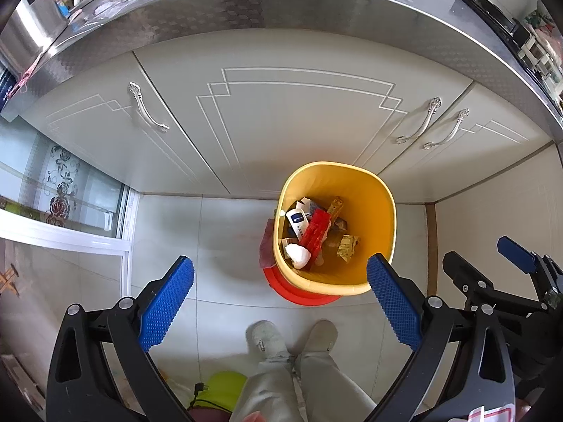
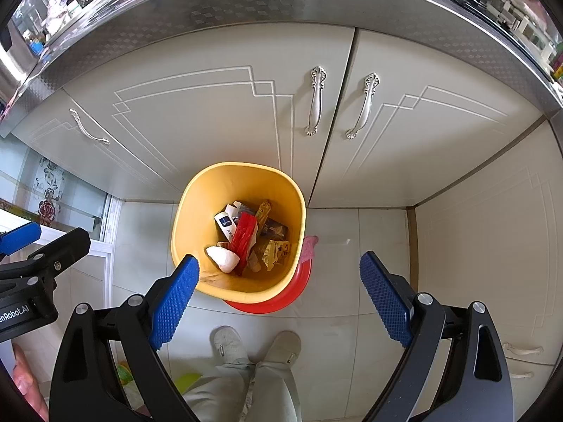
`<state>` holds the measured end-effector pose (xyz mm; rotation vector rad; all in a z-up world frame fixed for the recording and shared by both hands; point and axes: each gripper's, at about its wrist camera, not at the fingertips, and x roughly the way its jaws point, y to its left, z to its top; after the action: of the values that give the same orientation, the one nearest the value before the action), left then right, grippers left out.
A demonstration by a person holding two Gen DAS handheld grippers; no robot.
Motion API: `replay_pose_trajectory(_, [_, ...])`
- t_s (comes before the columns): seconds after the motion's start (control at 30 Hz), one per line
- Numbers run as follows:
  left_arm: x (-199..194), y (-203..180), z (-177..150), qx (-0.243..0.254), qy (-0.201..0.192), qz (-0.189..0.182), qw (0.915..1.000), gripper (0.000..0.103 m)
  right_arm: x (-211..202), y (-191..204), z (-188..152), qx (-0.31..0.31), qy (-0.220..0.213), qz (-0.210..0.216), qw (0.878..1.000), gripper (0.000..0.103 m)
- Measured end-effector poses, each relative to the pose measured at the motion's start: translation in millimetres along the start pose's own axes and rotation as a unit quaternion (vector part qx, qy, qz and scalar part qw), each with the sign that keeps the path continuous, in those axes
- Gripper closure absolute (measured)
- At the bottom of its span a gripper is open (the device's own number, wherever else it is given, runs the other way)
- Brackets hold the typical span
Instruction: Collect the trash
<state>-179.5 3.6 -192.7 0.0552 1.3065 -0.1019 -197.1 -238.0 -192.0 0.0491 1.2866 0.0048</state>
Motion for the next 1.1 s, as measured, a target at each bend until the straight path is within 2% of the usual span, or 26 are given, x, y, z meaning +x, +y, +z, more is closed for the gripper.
replay_pose_trajectory(1.1, [-6.2, 1.0, -5.8, 0.006, -0.003, 0.008, 0.9999, 0.005, -3.5, 2.8, -5.3, -0.012, -0.003, 0.001, 1.000, 0.010])
